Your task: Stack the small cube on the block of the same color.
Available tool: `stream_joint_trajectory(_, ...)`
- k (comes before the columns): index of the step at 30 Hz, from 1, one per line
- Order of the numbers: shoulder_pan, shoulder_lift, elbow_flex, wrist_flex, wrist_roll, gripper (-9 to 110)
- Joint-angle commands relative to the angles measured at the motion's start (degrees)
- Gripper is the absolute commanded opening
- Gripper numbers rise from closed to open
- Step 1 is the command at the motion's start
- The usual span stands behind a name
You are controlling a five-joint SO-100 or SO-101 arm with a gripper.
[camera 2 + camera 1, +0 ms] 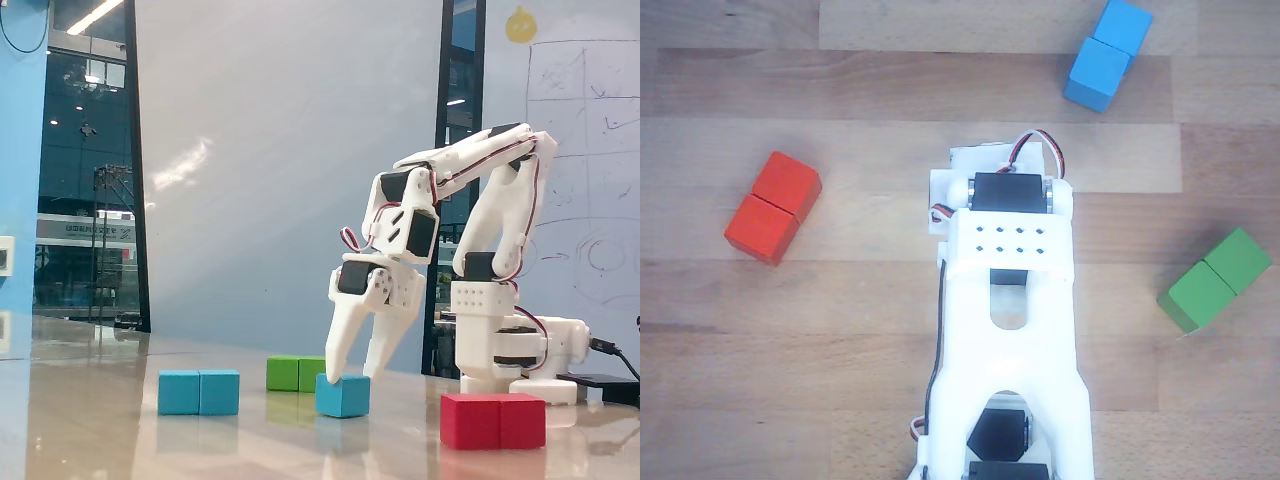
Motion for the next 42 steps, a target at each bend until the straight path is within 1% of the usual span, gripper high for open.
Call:
stream_joint_trajectory(1, 0.44, 0.7, -2.46, -0.7, -0.18, 3)
stream_joint_trajectory(4, 0.79, 1.14, -3.16, -0.09, -0.88, 4)
stream_joint_trajectory(9, 0.88, 1.32, -7.03, 5.27, -0.97, 7)
stream_joint_trajectory(19, 1.05, 0.26, -26.89, 17.4, -0.97, 11)
stream_joint_trajectory(23, 1.14, -0.7, -31.99, 19.34, -0.97, 13)
stream_joint_trajectory(26, 1.58, -4.75, -36.12, 20.39, -0.97, 14)
stream_joint_trajectory(33, 7.12, -16.0, -50.01, 20.3, -1.05, 14)
stream_joint_trajectory(42, 8.35, -31.46, -64.6, 20.48, -1.14, 14)
